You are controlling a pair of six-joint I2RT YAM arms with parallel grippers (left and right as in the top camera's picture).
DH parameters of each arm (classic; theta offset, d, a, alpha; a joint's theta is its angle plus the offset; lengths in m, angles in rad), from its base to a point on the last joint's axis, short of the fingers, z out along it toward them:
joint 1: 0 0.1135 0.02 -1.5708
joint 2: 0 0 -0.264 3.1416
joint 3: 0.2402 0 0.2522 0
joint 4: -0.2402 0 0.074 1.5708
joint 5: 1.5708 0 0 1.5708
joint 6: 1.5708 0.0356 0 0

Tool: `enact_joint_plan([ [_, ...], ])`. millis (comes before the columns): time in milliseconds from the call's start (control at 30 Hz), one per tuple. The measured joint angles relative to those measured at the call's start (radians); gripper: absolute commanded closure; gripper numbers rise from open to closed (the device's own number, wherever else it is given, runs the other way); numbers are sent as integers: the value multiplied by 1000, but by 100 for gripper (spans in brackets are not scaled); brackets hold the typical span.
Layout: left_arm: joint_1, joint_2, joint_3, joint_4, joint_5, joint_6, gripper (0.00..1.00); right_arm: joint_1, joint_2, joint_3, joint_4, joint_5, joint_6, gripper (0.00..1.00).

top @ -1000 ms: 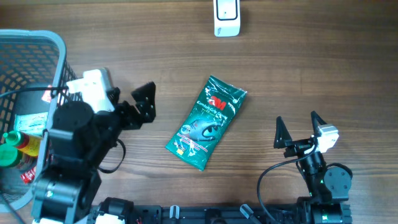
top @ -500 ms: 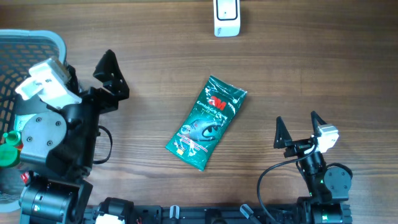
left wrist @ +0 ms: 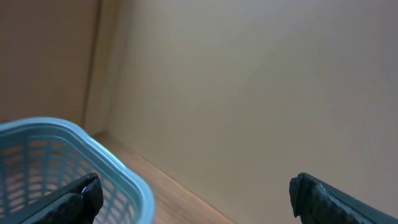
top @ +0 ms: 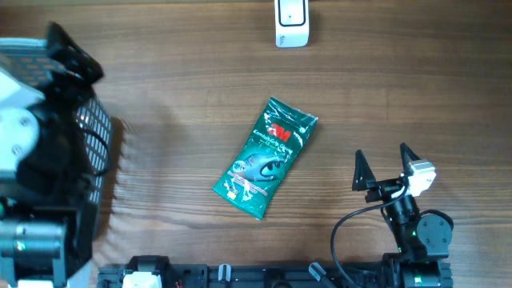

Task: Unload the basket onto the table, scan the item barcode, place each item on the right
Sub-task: 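Move the left gripper back into the basket toward the sauce bottle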

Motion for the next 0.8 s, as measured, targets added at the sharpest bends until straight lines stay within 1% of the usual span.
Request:
enact_joint_plan([
  [67, 61, 44, 37, -21, -6, 0, 0, 0, 0, 0, 0, 0, 0, 0],
  [233, 128, 69, 40, -75, -11, 0, 0, 0, 0, 0, 0, 0, 0, 1],
  [700, 316, 70, 40, -76, -11, 0, 0, 0, 0, 0, 0, 0, 0, 0],
  [800, 375, 74, 40, -77, -11, 0, 0, 0, 0, 0, 0, 0, 0, 0],
])
